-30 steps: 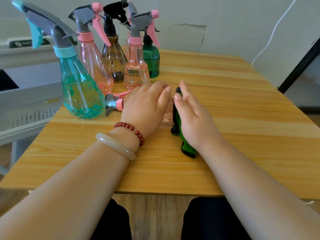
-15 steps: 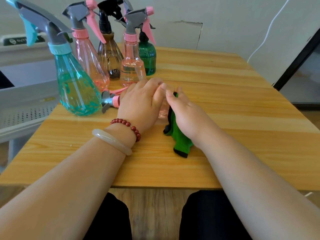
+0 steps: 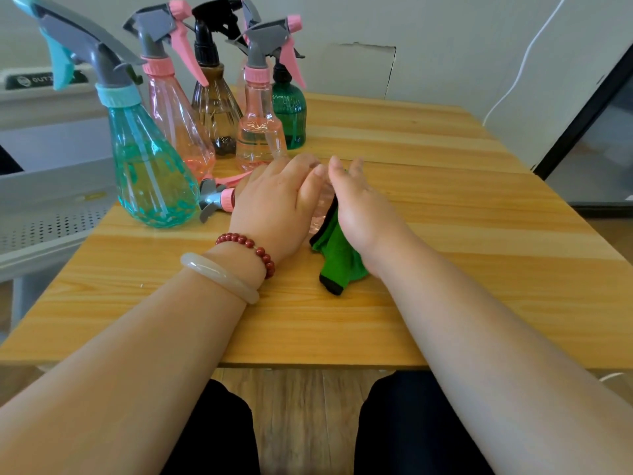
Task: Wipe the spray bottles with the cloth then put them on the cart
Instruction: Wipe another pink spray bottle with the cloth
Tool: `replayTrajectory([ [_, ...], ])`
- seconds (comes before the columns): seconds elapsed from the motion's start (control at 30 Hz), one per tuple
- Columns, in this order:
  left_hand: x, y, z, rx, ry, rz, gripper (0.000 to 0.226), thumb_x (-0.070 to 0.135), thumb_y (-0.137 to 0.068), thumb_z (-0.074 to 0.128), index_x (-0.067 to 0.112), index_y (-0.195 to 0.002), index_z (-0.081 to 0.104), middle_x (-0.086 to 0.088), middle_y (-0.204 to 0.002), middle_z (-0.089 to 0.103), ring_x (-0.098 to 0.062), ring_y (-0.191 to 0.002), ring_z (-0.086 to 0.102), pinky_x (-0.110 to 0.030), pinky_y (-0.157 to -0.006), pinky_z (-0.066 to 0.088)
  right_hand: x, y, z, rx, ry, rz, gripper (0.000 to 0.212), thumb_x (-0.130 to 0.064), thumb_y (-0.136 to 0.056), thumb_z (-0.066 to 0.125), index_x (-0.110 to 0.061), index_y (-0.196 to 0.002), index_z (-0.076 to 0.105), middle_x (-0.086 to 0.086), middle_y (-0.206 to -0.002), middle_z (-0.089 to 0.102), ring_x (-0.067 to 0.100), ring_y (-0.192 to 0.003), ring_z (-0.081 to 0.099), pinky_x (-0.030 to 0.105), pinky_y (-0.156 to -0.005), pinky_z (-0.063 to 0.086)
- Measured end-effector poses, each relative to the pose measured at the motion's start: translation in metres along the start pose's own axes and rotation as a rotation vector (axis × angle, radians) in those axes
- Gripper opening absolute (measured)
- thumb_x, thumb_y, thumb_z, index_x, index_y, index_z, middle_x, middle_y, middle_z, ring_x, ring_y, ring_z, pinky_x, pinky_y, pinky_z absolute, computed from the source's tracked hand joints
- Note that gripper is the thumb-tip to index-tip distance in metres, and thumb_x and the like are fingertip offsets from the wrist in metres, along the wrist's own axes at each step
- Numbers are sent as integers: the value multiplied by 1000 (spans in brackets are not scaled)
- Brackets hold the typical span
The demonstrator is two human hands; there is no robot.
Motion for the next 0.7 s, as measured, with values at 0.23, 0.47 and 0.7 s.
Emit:
replayTrajectory([
  [0.23,0,0,-1,-1,-10,-2,70,58,-89,5,25,-126,55,-5,-117,61,-27,-108,54,-33,-85,32,17,14,12,-92,53,23,75,-61,-98,27,-31,-154,-14,-4,-165,0,14,-151,4,38,-122,14],
  [0.47,-2,-1,0,-19,10,-2,61,55,-95,11,28,-129,54,-2,-124,61,-27,-114,53,-32,-89,31,7,-7,7,-34,87,76,77,-67,-97,23,-30,-155,-12,-1,-165,7,24,-150,16,40,-116,20],
  [0.7,-2,0,-1,-26,25,-22,56,46,-99,14,26,-132,53,-3,-125,60,-28,-117,52,-36,-96,33,10,-4,5,-87,90,-15,74,-66,-96,25,-33,-156,-3,-8,-163,15,15,-149,17,27,-107,21],
])
Point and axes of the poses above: each hand's wrist, its own y-axis away from the middle knuckle, its own z-axis out of the palm, x = y × z, the point moved 9 cm from there along -y, towards the middle knuckle
